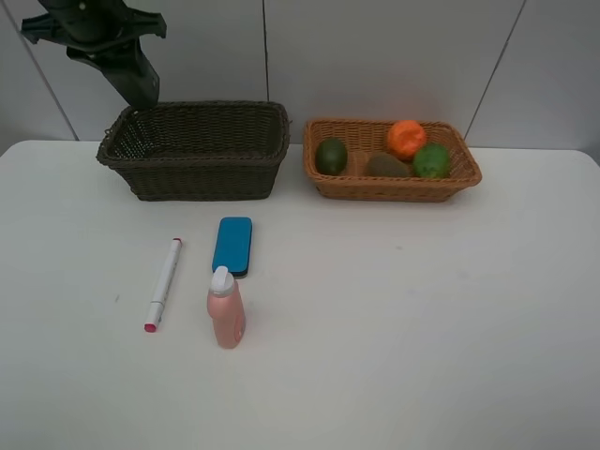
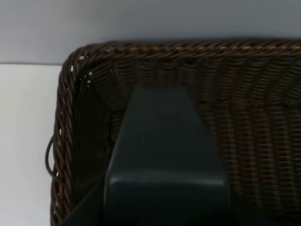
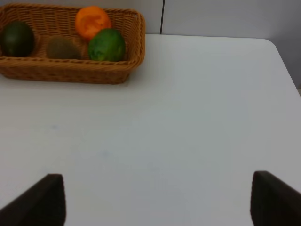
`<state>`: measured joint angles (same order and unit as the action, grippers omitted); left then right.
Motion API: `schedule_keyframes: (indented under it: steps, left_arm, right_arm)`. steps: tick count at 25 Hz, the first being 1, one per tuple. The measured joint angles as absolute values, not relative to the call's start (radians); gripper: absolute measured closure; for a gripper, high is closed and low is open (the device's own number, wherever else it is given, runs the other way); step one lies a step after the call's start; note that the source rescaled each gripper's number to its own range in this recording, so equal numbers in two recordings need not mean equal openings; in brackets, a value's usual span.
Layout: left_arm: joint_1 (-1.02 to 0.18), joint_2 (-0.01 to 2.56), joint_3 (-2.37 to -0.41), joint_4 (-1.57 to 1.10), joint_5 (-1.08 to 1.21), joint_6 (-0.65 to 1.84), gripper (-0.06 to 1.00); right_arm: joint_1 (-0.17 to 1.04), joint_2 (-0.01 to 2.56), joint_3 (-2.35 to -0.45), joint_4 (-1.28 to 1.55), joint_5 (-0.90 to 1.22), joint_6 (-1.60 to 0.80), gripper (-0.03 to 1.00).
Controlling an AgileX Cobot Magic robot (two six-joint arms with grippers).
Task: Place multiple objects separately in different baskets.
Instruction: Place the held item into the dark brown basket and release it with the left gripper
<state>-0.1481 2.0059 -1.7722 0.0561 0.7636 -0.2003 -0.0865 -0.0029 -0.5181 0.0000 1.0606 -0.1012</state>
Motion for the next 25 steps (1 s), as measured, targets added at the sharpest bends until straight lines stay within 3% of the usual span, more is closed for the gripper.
schedule_keyframes:
  steps: [11,25]
  left_arm:
    - [-0.137,2.188,-1.794,0.075,0.797,-0.241,0.58]
    - [-0.136,2.203,-1.794,0.082,0.791,-0.19,0.58]
  right_arm:
    - [-0.087,-0.003,-0.518,0.0,1.061,-0.101,-0.03]
    - [-0.087,-0.003,-0.518,0.0,1.061,-0.101,-0.03]
